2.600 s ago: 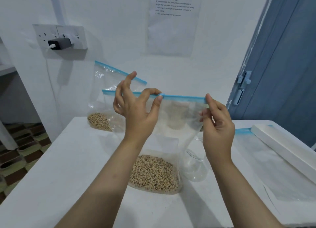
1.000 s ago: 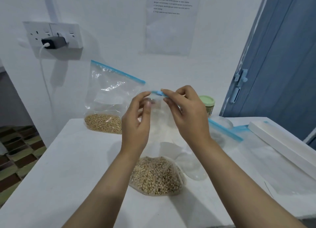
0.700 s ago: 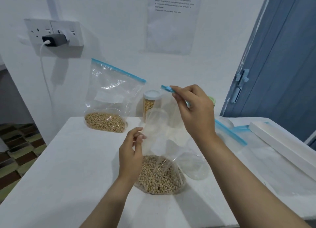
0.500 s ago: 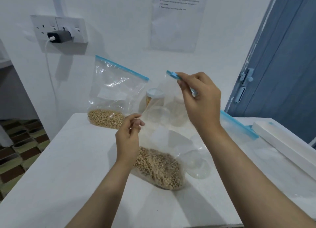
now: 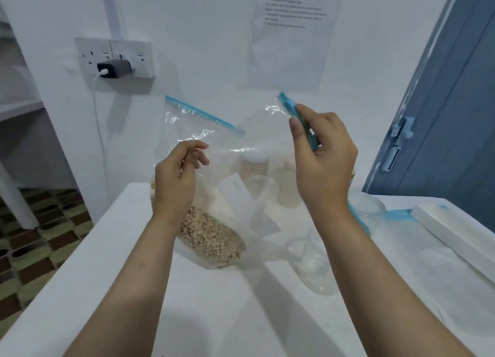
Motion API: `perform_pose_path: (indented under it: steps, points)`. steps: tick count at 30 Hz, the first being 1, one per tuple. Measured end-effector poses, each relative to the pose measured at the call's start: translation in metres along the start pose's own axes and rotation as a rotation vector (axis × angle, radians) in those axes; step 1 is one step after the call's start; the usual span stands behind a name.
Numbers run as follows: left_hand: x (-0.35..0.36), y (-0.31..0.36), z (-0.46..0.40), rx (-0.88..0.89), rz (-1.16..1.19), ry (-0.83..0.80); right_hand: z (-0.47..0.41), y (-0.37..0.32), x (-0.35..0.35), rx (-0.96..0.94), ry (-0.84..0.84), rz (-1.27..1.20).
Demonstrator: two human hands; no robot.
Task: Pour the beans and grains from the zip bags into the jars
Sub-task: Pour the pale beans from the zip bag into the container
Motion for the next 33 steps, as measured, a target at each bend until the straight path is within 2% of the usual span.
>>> perform_pose_path:
  steps: [9,14,18,21,30,33]
  points:
    - [-0.003,-0.030,0.005,-0.074,-0.079,-0.052,0.031,0.015,0.016,0.076,-0.042,-0.012]
    - [-0.017,-0.053,0.013,-0.039,-0.293,-0.025,0.041,0.030,0.018,0.025,-0.107,0.084]
    - [-0.034,-0.085,0.027,0.001,-0.465,0.008,0.052,0.043,0.012,0.069,-0.136,0.145]
    - [-0.044,-0.103,0.037,-0.037,-0.518,0.025,0.060,0.046,0.007,0.108,-0.125,0.164]
    - [-0.048,-0.134,0.064,-0.412,-0.114,-0.076,0.074,0.047,-0.005,0.147,-0.117,0.187]
    - [-0.044,-0.137,0.062,-0.452,-0.026,-0.053,0.077,0.047,-0.006,0.148,-0.130,0.192]
Point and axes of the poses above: each hand's wrist, its own z-axis away from the middle knuckle, its own x-axis out of the palm, y = z × x, the point moved 5 cm from there along -z, towards the middle knuckle, and after that the axes turned 12 degrees about -x, right-handed, at the moved point
